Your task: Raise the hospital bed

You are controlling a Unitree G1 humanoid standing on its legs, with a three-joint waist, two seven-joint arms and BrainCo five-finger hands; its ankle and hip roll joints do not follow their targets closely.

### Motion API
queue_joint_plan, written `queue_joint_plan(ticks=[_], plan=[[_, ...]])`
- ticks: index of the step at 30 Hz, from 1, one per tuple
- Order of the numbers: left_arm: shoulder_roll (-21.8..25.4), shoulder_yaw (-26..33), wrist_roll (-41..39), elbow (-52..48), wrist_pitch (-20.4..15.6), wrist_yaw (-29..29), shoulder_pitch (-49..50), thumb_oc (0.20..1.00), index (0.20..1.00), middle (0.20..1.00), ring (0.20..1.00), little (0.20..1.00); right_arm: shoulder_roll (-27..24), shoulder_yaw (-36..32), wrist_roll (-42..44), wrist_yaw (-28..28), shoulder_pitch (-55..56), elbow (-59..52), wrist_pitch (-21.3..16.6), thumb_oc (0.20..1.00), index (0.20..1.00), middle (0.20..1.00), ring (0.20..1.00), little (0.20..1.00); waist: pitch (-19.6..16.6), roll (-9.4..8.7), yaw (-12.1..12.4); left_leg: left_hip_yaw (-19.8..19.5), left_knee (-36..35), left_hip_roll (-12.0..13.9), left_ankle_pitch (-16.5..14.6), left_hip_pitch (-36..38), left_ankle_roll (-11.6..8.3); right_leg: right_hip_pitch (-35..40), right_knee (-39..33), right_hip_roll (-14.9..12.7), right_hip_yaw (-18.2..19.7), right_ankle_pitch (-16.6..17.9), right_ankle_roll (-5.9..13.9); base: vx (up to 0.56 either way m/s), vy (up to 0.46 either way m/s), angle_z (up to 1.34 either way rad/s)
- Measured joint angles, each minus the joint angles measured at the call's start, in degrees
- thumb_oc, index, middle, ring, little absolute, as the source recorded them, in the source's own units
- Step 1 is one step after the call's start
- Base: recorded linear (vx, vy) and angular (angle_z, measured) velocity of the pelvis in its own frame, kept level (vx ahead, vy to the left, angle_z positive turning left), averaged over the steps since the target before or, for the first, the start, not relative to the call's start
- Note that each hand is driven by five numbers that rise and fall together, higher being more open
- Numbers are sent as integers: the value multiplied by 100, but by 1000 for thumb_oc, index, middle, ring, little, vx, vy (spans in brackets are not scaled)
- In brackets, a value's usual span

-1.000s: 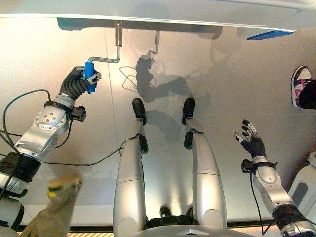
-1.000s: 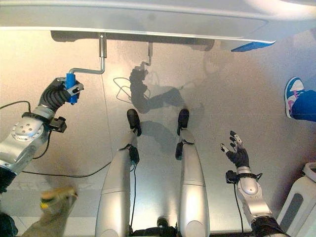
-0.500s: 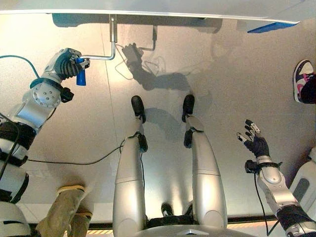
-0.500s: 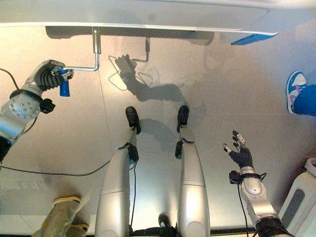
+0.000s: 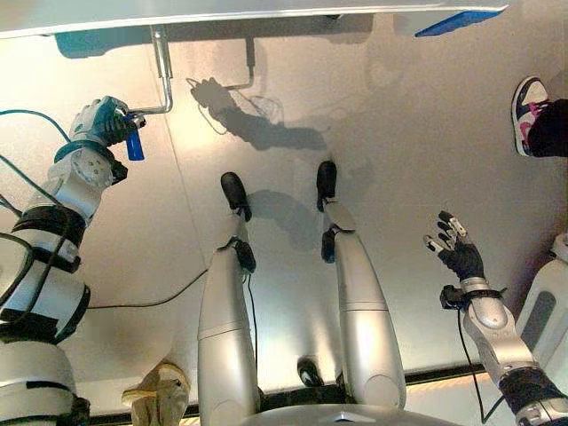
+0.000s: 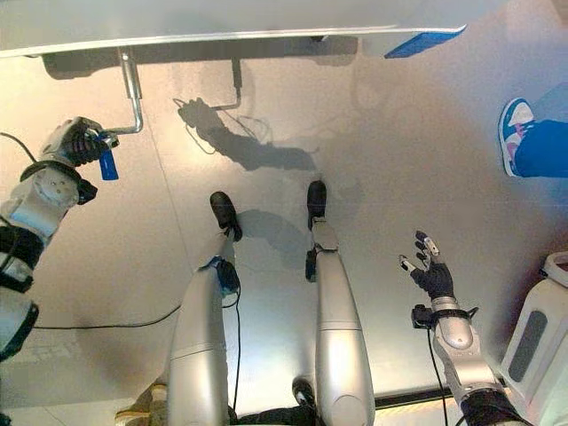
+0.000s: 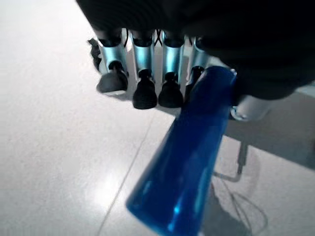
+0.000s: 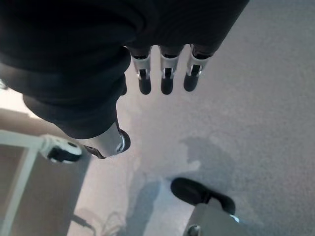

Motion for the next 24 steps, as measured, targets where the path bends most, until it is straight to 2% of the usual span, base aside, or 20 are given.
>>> queue_joint_plan(ticks=[5,13,19,21,24], plan=[[-265,93,248,212,168,70,-77,200,200,200,200,200,-3,59,40,1,25,-79,-8,1000,1000,1000,1000,1000,-7,-16,-97,-34,64,-1,-17,-100,14,-58,7,-5,-29,5,7,-2,-31,1],[-1138,201,607,606,442,176,-250,200,200,200,200,200,0,285,93,2,34,-261,-17,1000,1000,1000,1000,1000,-16,-79,-127,-83,190,-8,-58,-151,30,-58,82,-20,-81,-8,18,-6,-24,1],[-1760,222,573,668,447,241,-420,200,200,200,200,200,12,430,149,-3,23,-416,-18,1000,1000,1000,1000,1000,-31,-219,-205,-82,212,-17,-60,-158,39,-64,83,-29,-78,-29,44,-5,-11,0],[-2074,421,484,648,431,284,-429,200,200,200,200,200,20,428,152,-8,4,-423,-19,1000,1000,1000,1000,1000,-36,-257,-262,-81,211,-27,-67,-158,48,-60,75,-36,-77,-29,47,0,0,0],[-2413,482,18,648,439,426,-495,200,200,200,200,200,49,433,205,-79,3,-421,-18,1000,1000,1000,1000,1000,-37,-271,-256,-79,202,-36,-71,-154,51,-56,88,-24,-77,-24,45,-5,-12,0]])
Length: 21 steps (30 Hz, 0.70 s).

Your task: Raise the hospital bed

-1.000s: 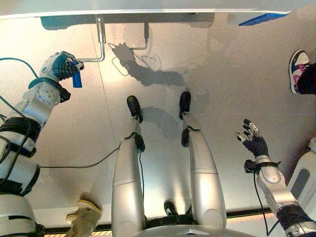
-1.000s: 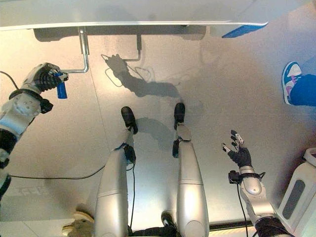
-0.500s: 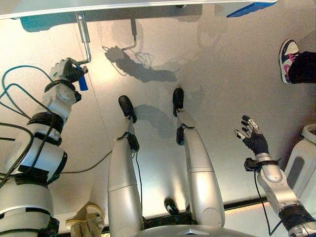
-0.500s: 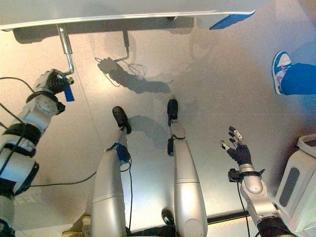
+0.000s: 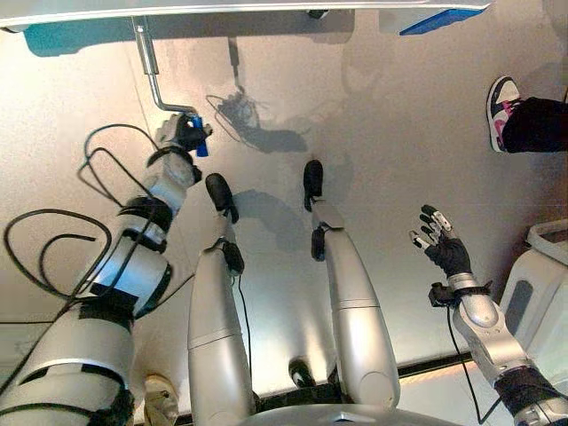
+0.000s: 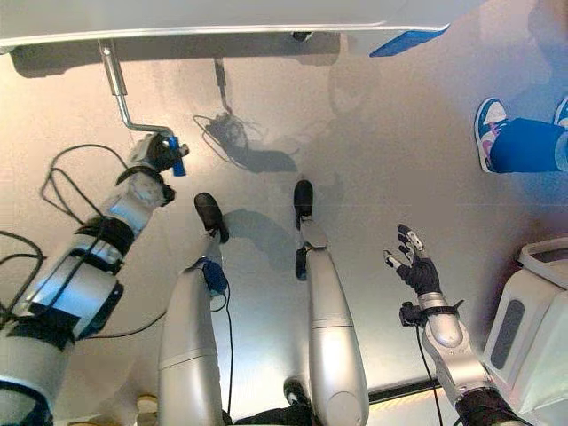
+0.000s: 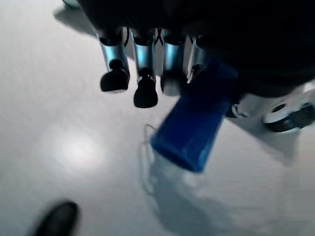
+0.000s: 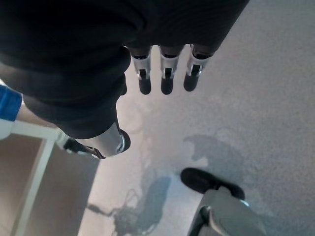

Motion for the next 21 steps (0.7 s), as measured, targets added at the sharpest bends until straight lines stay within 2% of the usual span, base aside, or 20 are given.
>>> queue_joint_plan(ticks=[3,4,8,9,13,21], plan=[[-88,27,-417,-21,-26,56,5,200,200,200,200,200,21,3,2,-44,-5,-32,0,1000,1000,1000,1000,1000,-3,-26,0,0,0,-9,-3,5,5,13,-17,-4,2,6,10,-11,-24,1],[-179,193,-843,-85,-70,59,36,200,200,200,200,200,37,12,2,-46,-4,-21,0,1000,1000,1000,1000,1000,-4,-41,-2,0,2,-17,-4,9,9,21,-25,-11,6,8,16,0,0,0],[-220,161,-2058,-549,-442,57,286,200,200,200,200,200,41,14,10,-94,-7,26,2,1000,1000,1000,1000,1000,-6,-46,-11,27,11,-43,-8,19,42,28,-26,-30,51,23,50,0,0,0],[-226,146,-2568,-892,-761,30,510,200,200,200,200,200,46,19,12,-143,-10,43,10,1000,1000,1000,1000,1000,-5,-48,-11,51,12,-57,-7,28,67,35,-26,-45,71,34,67,0,0,0],[-160,28,-3818,-2105,-1175,-165,1039,200,200,200,200,200,73,4,11,-201,-16,116,16,1000,1000,1000,1000,1000,-5,-49,-6,78,-40,-150,3,67,122,54,-50,-140,84,28,121,-14,-7,5],[91,-110,-5191,-3961,-1517,-572,1766,200,200,200,200,200,299,-13,-13,-304,-30,145,27,1000,1000,1000,1000,1000,-5,-49,51,124,-162,-327,78,140,230,117,-110,-327,97,59,204,-7,-10,6]])
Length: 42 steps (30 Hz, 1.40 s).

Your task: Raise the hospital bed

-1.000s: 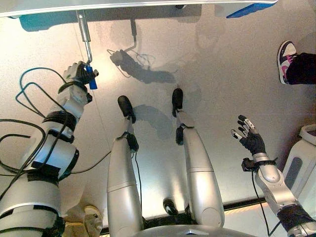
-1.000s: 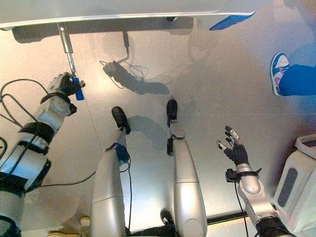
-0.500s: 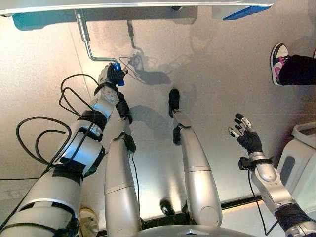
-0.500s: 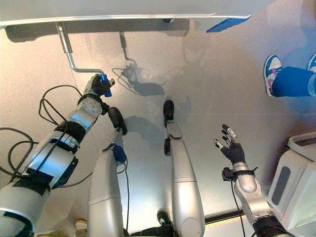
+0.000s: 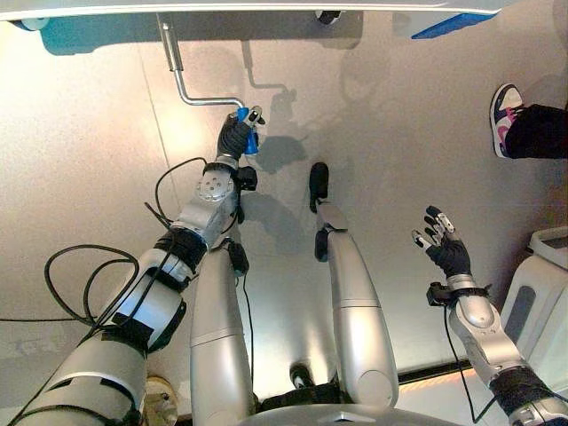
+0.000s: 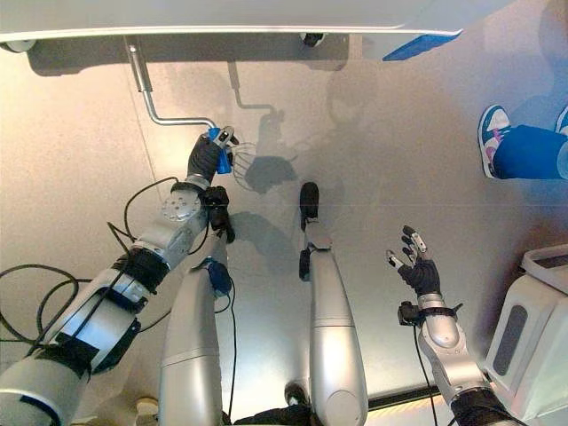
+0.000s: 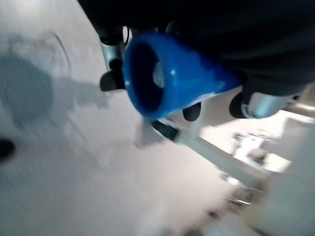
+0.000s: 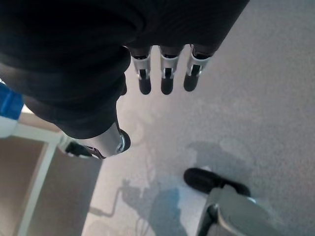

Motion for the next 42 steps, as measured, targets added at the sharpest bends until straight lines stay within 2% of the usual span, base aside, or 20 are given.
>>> queue_joint_plan(ticks=[7,11,13,14,15,16,18,25,34,40,42], plan=[[414,65,-824,-1160,-5,-365,524,200,200,200,200,200,191,-20,-57,-16,-4,217,16,1000,1000,1000,1000,1000,4,8,157,2,-106,-53,28,163,23,131,18,-62,-17,32,33,2,-4,2],[966,360,-1159,-1948,-9,-508,1020,200,200,200,200,200,224,-76,-144,-19,6,454,84,1000,1000,1000,1000,1000,8,24,319,-26,-193,-76,50,303,-9,225,40,-84,-25,-11,20,1,0,1],[1119,546,-1264,-2096,-4,-598,1204,200,200,200,200,200,234,-78,-175,-11,4,508,105,1000,1000,1000,1000,1000,12,33,438,-55,-224,-91,62,343,-29,245,92,-104,-54,-61,7,10,4,7],[1103,629,-1299,-2154,-7,-602,1251,200,200,200,200,200,245,-91,-175,-10,10,516,108,1000,1000,1000,1000,1000,12,33,408,-57,-240,-95,65,367,-34,251,107,-106,-60,-79,6,12,7,9],[1264,750,-1308,-2232,11,-613,1405,200,200,200,200,200,258,-104,-179,3,-22,544,112,1000,1000,1000,1000,1000,22,63,519,-90,-257,-106,64,392,-48,285,125,-120,-90,-109,-8,16,8,7],[1355,880,-1307,-2299,10,-614,1482,200,200,200,200,200,274,-131,-179,2,-22,542,112,1000,1000,1000,1000,1000,21,65,450,-106,-260,-100,66,393,-53,288,132,-115,-110,-125,-14,7,6,7],[1489,1018,-1302,-2309,-2,-624,1611,200,200,200,200,200,300,-200,-181,2,-22,576,115,1000,1000,1000,1000,1000,25,76,538,-146,-254,-105,69,404,-58,312,203,-134,-168,-180,-25,16,21,11],[1712,1192,-1231,-2334,21,-565,1988,200,200,200,200,200,312,-249,-229,9,-35,633,111,1000,1000,1000,1000,1000,42,106,511,-167,-294,-80,48,556,-102,432,218,-109,-189,-270,-49,7,23,1],[1958,1468,-325,-2248,62,-364,2368,200,200,200,200,200,210,-248,-288,11,-43,680,112,1000,1000,1000,1000,1000,59,197,515,-204,-343,3,20,695,-206,506,315,-32,-225,-396,-141,7,37,-1],[2231,1486,846,-1901,85,-64,2392,200,200,200,200,200,49,-247,-311,6,-50,672,107,1000,1000,1000,1000,1000,46,251,582,-216,-350,50,21,833,-248,618,386,-7,-241,-462,-187,0,12,1],[2230,1495,1020,-1752,85,10,2344,200,200,200,200,200,32,-247,-343,5,-49,694,107,1000,1000,1000,1000,1000,42,263,592,-211,-364,54,25,860,-262,619,406,3,-233,-466,-195,0,11,-2]])
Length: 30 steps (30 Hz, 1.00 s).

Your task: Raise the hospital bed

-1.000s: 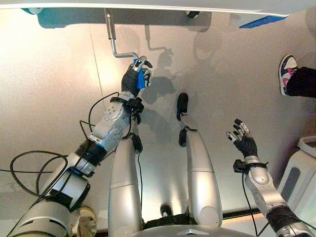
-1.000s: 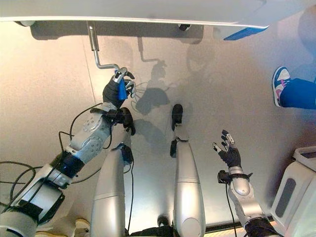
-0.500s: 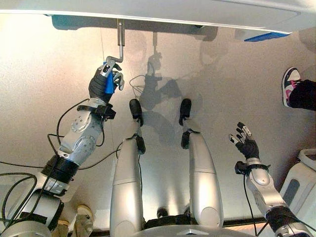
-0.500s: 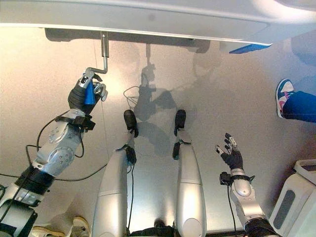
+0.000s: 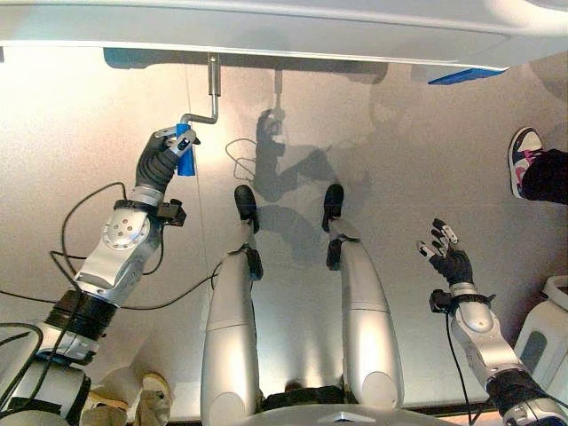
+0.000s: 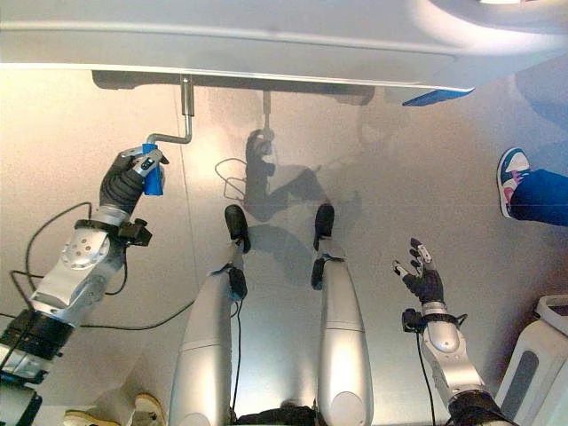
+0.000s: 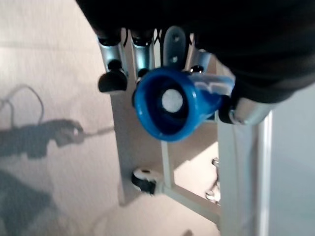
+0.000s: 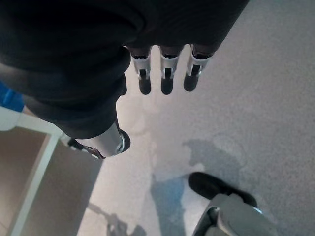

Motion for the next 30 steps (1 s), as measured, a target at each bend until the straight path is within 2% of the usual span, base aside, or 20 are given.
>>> queue_joint_plan(ticks=[3,4,5,6,7,10,11,15,18,20,21,23,25,26,29,30], plan=[[-39,14,350,136,-5,158,-67,200,200,200,200,200,-8,1,-34,-4,1,27,-1,1000,1000,1000,1000,1000,0,28,4,0,6,11,1,12,-13,-1,16,15,11,-4,-10,0,0,0],[-70,47,626,278,-22,322,-106,263,263,263,263,263,-9,3,-45,-5,1,38,-1,1000,1000,1000,1000,1000,5,45,18,1,7,19,3,18,-19,-1,24,23,18,-5,-15,0,0,0],[-70,62,700,294,-22,347,-105,263,263,263,263,263,-10,2,-46,-5,1,45,-1,1000,1000,1000,1000,1000,7,48,21,1,7,20,5,18,-21,-2,25,25,22,-4,-17,0,0,0],[-94,84,872,311,-22,416,-98,918,918,918,918,918,-11,3,-46,-7,1,59,-1,1000,1000,1000,1000,1000,7,50,21,1,9,21,5,18,-22,-2,28,26,29,-3,-18,0,0,0],[-119,117,900,315,-37,458,-82,1000,1000,1000,1000,1000,-10,3,-45,-10,2,67,-1,1000,1000,1000,1000,1000,7,51,24,2,13,20,5,19,-22,-1,28,27,30,-3,-18,0,0,0],[-477,499,892,527,-226,711,-141,1000,1000,1000,1000,1000,-25,5,-43,-33,4,168,-1,1000,1000,1000,1000,1000,7,88,147,12,23,21,5,84,-22,53,38,26,44,-2,-19,0,0,0],[-637,586,953,879,-274,794,-200,1000,1000,1000,1000,1000,-24,15,-42,-51,1,253,-1,1000,1000,1000,1000,1000,0,136,179,19,1,22,5,236,-22,208,10,25,39,-3,-17,0,0,0],[-867,589,1291,1760,-295,945,-199,1000,1000,1000,1000,1000,-32,28,-47,-90,-41,339,-2,1000,1000,1000,1000,1000,-29,198,205,51,-191,6,13,670,-31,604,-148,16,36,2,-5,-22,-2,-1],[-1300,566,2040,2855,-14,1088,-119,1000,1000,1000,1000,1000,-55,50,-60,-165,-104,630,-1,1000,1000,1000,1000,1000,-86,255,135,64,-363,-10,58,1051,-18,978,-302,17,3,30,7,-55,-1,-1],[-1490,569,2379,3318,39,1091,-119,1000,1000,1000,1000,1000,-45,57,-110,-188,-187,870,7,1000,1000,1000,1000,1000,-78,261,150,81,-423,-11,80,1163,-10,1069,-343,20,3,51,9,0,0,0],[-1740,550,2602,3795,233,1090,-137,1000,1000,1000,1000,1000,13,64,-162,-204,-253,1148,71,1000,1000,1000,1000,1000,-79,260,131,92,-506,-17,83,1407,-9,1326,-442,24,-3,62,26,21,-7,-3],[-1916,507,2914,3911,291,1076,104,1000,1000,1000,1000,1000,-13,45,-222,-240,-179,1155,68,1000,1000,1000,1000,1000,-81,257,120,106,-614,-22,79,1656,-14,1565,-556,29,-4,75,34,28,-21,-5],[-2319,674,3130,4548,396,1037,179,1000,1000,1000,1000,1000,47,53,-306,-243,-218,1420,159,1000,1000,1000,1000,1000,-79,256,123,168,-838,-18,137,2166,-9,2076,-785,54,-6,156,59,26,-45,-8],[-2637,676,3237,4923,430,923,440,1000,1000,1000,1000,1000,81,61,-387,-240,-138,1482,182,1000,1000,1000,1000,1000,-90,242,95,176,-1038,-18,128,2671,-19,2598,-1044,75,-23,181,79,38,-59,-7],[-2869,700,3364,5045,479,741,971,1000,1000,1000,1000,1000,93,63,-457,-203,-65,1534,228,1000,1000,1000,1000,1000,-179,198,55,166,-1246,2,112,3149,-59,3072,-1250,76,-141,150,105,62,-67,-2],[-2946,730,3363,5099,479,685,1158,1000,1000,1000,1000,1000,185,49,-504,-157,-107,1743,286,1000,1000,1000,1000,1000,-181,198,119,126,-1388,21,156,3419,-90,3358,-1347,109,-208,181,73,91,-91,8]])
